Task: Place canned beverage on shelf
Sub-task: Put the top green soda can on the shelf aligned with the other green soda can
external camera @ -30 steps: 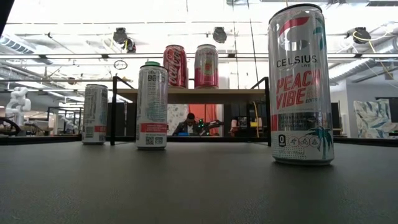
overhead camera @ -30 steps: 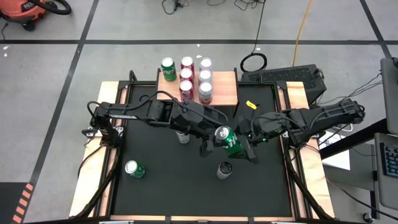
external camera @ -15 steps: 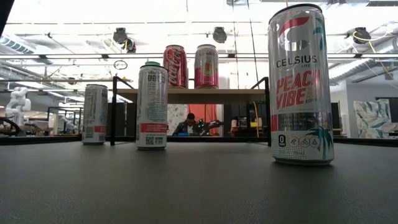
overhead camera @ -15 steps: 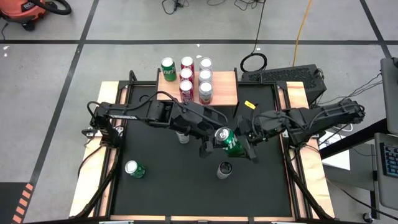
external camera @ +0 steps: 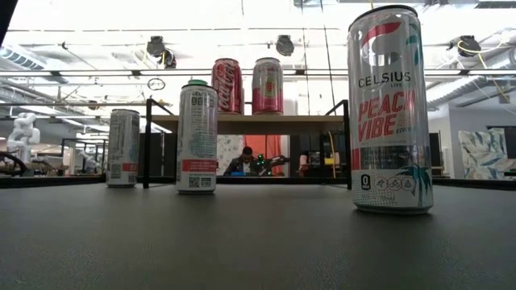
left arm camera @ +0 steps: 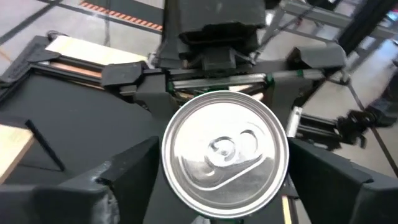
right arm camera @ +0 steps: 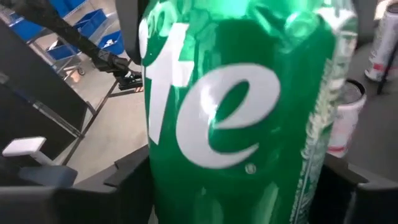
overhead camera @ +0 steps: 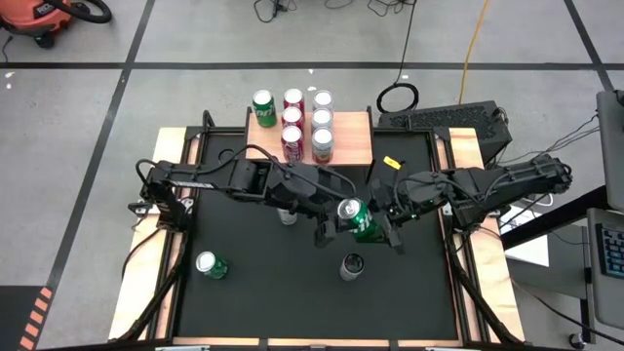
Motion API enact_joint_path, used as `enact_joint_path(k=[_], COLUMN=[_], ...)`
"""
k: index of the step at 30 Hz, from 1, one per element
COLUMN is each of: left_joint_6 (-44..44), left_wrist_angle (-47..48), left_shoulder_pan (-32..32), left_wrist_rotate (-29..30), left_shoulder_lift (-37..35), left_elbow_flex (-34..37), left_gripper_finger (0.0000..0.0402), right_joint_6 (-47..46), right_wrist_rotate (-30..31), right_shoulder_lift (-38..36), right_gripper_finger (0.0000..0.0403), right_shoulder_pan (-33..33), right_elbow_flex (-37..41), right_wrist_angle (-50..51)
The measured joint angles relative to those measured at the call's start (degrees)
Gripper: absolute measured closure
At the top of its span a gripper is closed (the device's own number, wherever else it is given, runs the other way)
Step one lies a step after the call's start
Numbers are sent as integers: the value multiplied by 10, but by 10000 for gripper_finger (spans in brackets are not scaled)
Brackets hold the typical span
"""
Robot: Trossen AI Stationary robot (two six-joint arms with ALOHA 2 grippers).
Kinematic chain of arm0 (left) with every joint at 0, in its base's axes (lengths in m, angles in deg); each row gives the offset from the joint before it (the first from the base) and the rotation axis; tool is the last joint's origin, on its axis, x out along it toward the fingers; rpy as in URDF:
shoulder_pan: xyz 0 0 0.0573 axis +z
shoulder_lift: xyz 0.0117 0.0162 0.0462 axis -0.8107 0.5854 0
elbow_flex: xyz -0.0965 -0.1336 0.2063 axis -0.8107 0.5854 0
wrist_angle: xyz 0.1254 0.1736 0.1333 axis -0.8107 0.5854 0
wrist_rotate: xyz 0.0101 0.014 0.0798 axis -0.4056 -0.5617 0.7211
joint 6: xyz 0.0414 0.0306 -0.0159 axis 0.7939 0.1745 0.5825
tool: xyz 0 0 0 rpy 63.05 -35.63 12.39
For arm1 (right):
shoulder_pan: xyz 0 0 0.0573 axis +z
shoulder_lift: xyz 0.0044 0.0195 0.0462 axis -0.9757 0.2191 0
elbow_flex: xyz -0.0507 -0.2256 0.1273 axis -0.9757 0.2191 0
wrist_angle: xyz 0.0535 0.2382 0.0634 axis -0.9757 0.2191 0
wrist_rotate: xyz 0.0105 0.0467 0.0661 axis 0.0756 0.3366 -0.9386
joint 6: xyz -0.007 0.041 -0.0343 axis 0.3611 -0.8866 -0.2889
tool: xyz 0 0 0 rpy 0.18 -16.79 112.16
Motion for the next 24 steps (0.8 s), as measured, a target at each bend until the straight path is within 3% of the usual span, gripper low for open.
enact_joint_path(k=[5, 11, 20, 24], left_joint_6=[-43, -122, -160, -176], left_wrist_angle=[-11, -7, -10, -9], left_shoulder_pan=[-2, 0, -1, -1], left_wrist_rotate=[12, 37, 166, 234], left_shoulder_lift=[0, -22, -118, -152], left_elbow_flex=[0, 0, 0, 0], left_gripper_finger=[29, 17, 17, 16], right_joint_6=[1, 5, 24, 46], right_wrist_rotate=[-3, -6, -4, 31], right_shoulder_lift=[-3, -14, -26, -27], right_gripper_finger=[118, 122, 122, 122], right_shoulder_pan=[-4, -18, -33, -37], right_elbow_flex=[0, 1, 1, 1], right_wrist_angle=[-2, -3, -51, -115])
